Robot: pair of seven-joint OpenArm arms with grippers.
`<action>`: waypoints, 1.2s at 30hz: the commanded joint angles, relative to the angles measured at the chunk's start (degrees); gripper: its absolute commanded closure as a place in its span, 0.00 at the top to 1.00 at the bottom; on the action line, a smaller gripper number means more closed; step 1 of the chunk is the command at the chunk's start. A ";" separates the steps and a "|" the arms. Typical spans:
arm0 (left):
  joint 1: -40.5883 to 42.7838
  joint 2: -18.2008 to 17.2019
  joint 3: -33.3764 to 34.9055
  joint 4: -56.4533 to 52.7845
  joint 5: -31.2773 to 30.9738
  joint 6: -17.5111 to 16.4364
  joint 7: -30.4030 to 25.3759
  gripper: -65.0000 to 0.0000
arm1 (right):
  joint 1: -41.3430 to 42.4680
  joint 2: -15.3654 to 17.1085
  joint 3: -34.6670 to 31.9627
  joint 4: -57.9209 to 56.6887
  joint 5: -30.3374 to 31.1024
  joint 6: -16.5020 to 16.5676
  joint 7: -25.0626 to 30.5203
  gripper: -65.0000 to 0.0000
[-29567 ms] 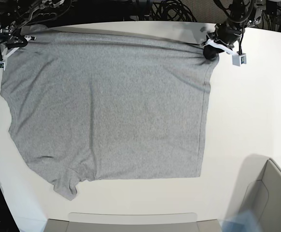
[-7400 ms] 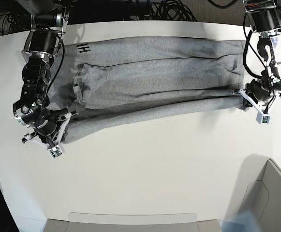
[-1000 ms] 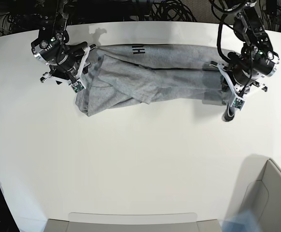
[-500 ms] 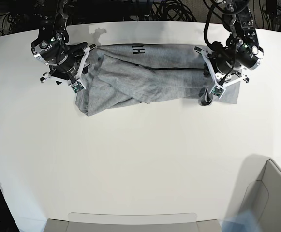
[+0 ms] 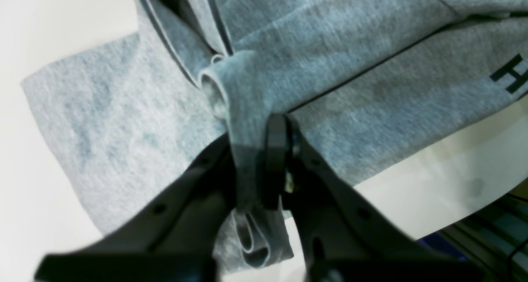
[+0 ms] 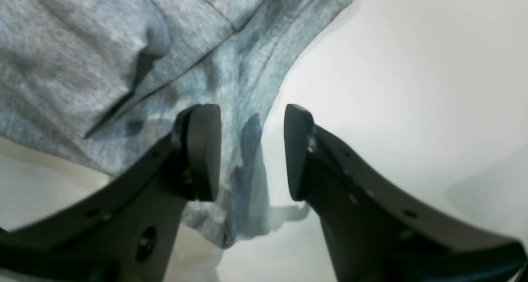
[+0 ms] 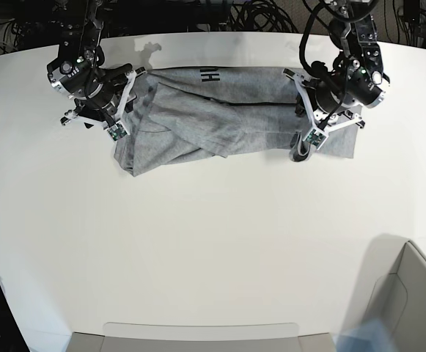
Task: Fold the T-shirt properly
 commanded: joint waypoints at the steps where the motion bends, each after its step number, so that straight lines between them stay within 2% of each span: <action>1: -0.45 -0.21 0.03 0.73 -0.68 -0.08 0.28 0.13 | 0.36 0.24 0.09 0.90 0.35 -0.01 0.83 0.39; 6: -0.45 0.67 0.65 0.82 -0.95 -0.08 0.28 0.43 | 0.36 0.24 0.09 0.90 0.35 -0.01 0.83 0.39; 7: -0.45 1.28 1.09 0.91 -0.95 -0.08 0.28 0.45 | 0.36 0.24 0.09 0.90 0.35 -0.01 0.83 0.39; 12: -0.98 5.15 1.35 0.91 -1.04 -0.08 0.28 0.44 | 0.36 0.24 0.09 0.90 0.35 -0.01 0.83 0.39; 14: -1.77 5.41 1.00 0.91 -1.04 -0.08 0.28 0.43 | 0.36 0.24 0.09 0.90 0.35 -0.01 0.83 0.39; 22: -1.86 5.85 0.30 1.88 -1.04 -0.08 0.28 0.18 | 0.62 0.24 0.27 1.25 0.61 -0.10 0.83 0.39; 26: -1.86 5.94 -4.63 1.97 -0.95 -0.08 0.28 0.01 | 1.67 0.16 0.36 1.87 0.61 -0.10 0.83 0.39; 31: -1.86 5.24 -13.86 1.88 -0.77 -0.08 0.28 0.00 | 2.73 -0.64 0.53 4.24 0.70 -0.10 0.83 0.39; 36: -1.86 1.46 -14.47 0.29 -0.68 -0.08 0.28 0.00 | 4.66 -1.60 0.18 4.51 0.88 -0.01 0.83 0.39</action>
